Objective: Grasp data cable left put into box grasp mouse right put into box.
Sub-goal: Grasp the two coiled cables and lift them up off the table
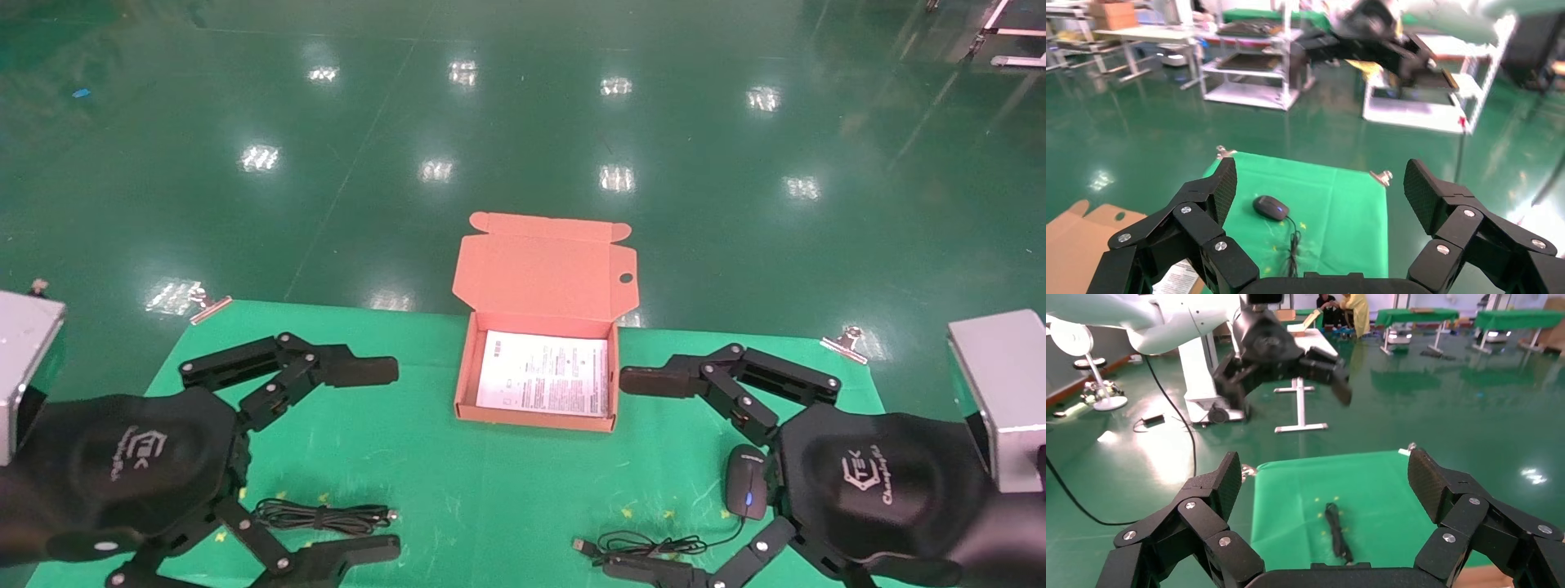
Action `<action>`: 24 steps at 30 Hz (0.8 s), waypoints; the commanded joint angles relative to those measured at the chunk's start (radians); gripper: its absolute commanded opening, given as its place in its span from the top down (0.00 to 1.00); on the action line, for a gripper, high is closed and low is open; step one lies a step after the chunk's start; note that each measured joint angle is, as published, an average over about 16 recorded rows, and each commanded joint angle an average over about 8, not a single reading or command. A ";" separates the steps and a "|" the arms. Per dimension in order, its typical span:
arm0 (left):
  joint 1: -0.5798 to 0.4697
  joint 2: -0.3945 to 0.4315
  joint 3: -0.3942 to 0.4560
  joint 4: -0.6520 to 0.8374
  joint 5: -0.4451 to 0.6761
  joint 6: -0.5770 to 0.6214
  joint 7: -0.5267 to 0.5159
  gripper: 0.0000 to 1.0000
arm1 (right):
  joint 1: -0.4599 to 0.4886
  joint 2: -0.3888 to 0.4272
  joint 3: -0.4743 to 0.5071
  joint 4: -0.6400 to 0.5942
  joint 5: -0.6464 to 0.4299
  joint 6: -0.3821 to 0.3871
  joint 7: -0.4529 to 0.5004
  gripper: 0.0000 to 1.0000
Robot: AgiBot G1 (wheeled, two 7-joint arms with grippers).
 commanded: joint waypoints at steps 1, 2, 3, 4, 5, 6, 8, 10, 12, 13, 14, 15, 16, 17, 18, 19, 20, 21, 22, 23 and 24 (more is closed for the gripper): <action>-0.017 0.002 0.005 -0.004 0.013 0.008 0.003 0.00 | 0.008 0.002 0.001 0.002 -0.007 0.004 -0.003 0.00; -0.033 0.006 0.012 0.002 0.024 0.015 0.003 0.00 | 0.020 0.002 -0.003 0.003 -0.022 0.004 -0.006 0.00; -0.050 0.011 0.020 0.008 0.037 0.022 0.004 0.00 | 0.033 0.001 -0.007 0.004 -0.038 0.004 -0.008 0.00; -0.066 0.016 0.029 0.015 0.050 0.029 0.004 0.00 | 0.047 0.000 -0.013 0.005 -0.056 0.004 -0.009 0.00; -0.083 0.020 0.039 0.020 0.066 0.036 0.005 0.00 | 0.061 0.000 -0.019 0.007 -0.077 0.002 -0.012 0.00; -0.100 0.024 0.051 0.024 0.083 0.042 0.007 0.00 | 0.077 -0.002 -0.026 0.010 -0.099 0.001 -0.015 0.00; -0.133 0.033 0.078 0.033 0.115 0.049 0.005 0.00 | 0.109 -0.008 -0.041 0.014 -0.142 -0.003 -0.018 0.00; -0.166 0.040 0.109 0.038 0.152 0.055 0.002 0.00 | 0.143 -0.016 -0.059 0.019 -0.189 -0.009 -0.024 0.00; -0.200 0.047 0.143 0.041 0.188 0.058 -0.004 0.00 | 0.178 -0.025 -0.078 0.026 -0.239 -0.017 -0.032 0.00; -0.217 0.050 0.161 0.043 0.206 0.059 -0.007 0.00 | 0.196 -0.031 -0.088 0.030 -0.264 -0.022 -0.038 0.00; -0.234 0.053 0.179 0.044 0.222 0.060 -0.010 0.00 | 0.214 -0.036 -0.098 0.034 -0.290 -0.028 -0.045 0.00; -0.251 0.057 0.197 0.045 0.240 0.061 -0.012 0.00 | 0.232 -0.043 -0.110 0.037 -0.317 -0.035 -0.054 0.00; -0.268 0.061 0.215 0.045 0.257 0.061 -0.012 0.00 | 0.250 -0.051 -0.121 0.040 -0.342 -0.040 -0.062 0.00; -0.287 0.065 0.235 0.045 0.277 0.062 -0.011 0.00 | 0.268 -0.059 -0.134 0.042 -0.370 -0.046 -0.072 0.00; -0.305 0.069 0.255 0.047 0.295 0.062 -0.010 0.00 | 0.286 -0.067 -0.148 0.045 -0.398 -0.051 -0.084 0.00; -0.323 0.074 0.276 0.050 0.313 0.062 -0.009 0.00 | 0.304 -0.076 -0.163 0.046 -0.426 -0.056 -0.097 0.00; -0.342 0.079 0.299 0.053 0.333 0.063 -0.005 0.00 | 0.322 -0.084 -0.179 0.049 -0.455 -0.061 -0.111 0.00; -0.361 0.085 0.323 0.056 0.354 0.063 0.000 0.00 | 0.340 -0.093 -0.197 0.050 -0.486 -0.064 -0.126 0.00; -0.380 0.091 0.347 0.061 0.374 0.063 0.006 0.00 | 0.357 -0.102 -0.215 0.051 -0.516 -0.067 -0.142 0.00; -0.398 0.097 0.373 0.065 0.394 0.063 0.014 0.00 | 0.374 -0.110 -0.235 0.053 -0.547 -0.069 -0.159 0.00; -0.418 0.104 0.401 0.070 0.417 0.063 0.024 0.00 | 0.392 -0.119 -0.258 0.055 -0.581 -0.071 -0.181 0.00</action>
